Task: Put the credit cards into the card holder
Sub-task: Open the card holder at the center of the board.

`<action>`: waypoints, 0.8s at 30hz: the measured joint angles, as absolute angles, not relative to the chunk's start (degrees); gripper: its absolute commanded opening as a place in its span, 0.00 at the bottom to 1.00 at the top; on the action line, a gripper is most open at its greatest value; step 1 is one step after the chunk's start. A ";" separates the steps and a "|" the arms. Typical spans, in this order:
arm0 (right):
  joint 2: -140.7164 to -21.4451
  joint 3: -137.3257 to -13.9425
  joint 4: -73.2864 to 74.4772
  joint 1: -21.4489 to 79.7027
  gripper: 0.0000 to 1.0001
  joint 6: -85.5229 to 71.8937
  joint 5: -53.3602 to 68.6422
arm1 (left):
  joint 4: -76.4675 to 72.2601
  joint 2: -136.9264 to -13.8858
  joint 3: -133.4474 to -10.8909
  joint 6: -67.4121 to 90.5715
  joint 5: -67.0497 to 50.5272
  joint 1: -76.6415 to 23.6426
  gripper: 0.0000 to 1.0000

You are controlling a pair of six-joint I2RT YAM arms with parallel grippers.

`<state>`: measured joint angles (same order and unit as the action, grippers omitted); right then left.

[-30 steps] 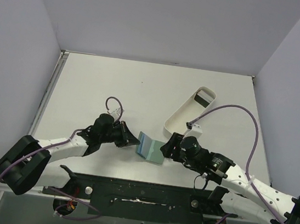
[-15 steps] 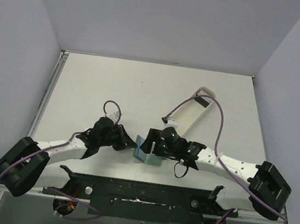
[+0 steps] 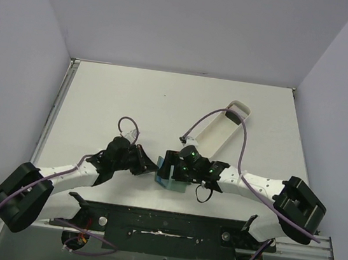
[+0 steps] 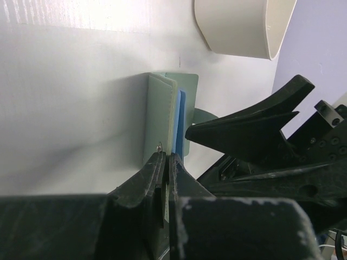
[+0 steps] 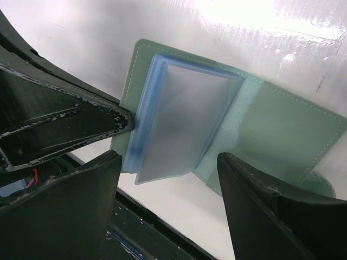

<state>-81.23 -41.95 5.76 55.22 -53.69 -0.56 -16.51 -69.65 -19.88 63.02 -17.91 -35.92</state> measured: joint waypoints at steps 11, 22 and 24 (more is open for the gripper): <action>-83.77 -43.79 6.35 55.18 0.58 -52.66 0.30 | -16.45 -68.40 -19.59 63.90 -16.71 -35.92 0.00; -83.90 -43.90 7.53 55.18 0.53 -52.27 -0.47 | -15.53 -67.85 -19.59 63.86 -15.99 -35.92 0.00; -83.90 -43.90 7.77 55.18 0.57 -52.27 -0.78 | -15.53 -67.85 -19.59 63.83 -15.79 -35.92 0.00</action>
